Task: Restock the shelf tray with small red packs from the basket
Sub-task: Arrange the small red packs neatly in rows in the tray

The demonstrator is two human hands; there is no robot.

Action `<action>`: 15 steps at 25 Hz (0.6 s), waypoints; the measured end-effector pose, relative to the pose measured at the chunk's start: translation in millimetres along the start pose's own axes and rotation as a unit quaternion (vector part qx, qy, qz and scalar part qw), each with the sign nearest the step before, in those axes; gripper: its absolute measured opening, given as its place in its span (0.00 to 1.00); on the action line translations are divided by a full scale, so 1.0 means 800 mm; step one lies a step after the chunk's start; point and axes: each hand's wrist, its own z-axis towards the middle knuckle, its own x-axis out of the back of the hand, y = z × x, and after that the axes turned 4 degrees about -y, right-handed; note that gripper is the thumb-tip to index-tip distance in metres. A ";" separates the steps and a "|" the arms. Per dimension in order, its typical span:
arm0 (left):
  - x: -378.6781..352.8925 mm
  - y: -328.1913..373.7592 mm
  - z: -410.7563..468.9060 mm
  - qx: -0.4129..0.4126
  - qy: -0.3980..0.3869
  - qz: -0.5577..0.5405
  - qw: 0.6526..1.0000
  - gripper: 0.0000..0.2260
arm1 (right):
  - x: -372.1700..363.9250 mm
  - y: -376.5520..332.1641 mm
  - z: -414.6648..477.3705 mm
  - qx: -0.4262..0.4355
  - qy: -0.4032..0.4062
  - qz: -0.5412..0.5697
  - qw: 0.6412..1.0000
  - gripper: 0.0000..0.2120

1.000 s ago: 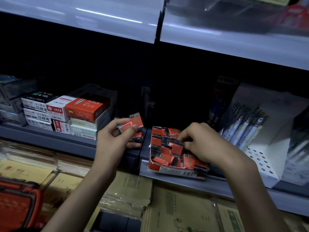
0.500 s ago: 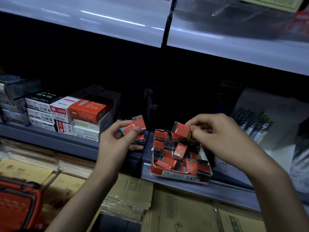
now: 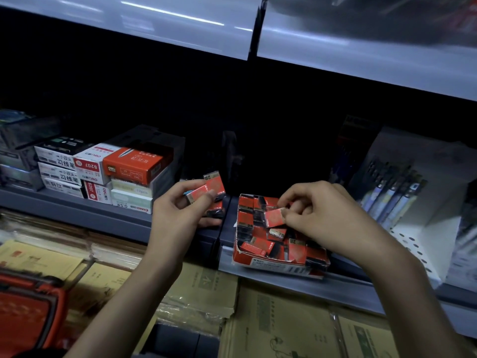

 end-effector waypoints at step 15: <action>0.001 0.000 -0.002 0.001 -0.003 0.011 1.000 0.08 | -0.012 0.005 0.004 -0.023 -0.037 0.058 0.997 0.08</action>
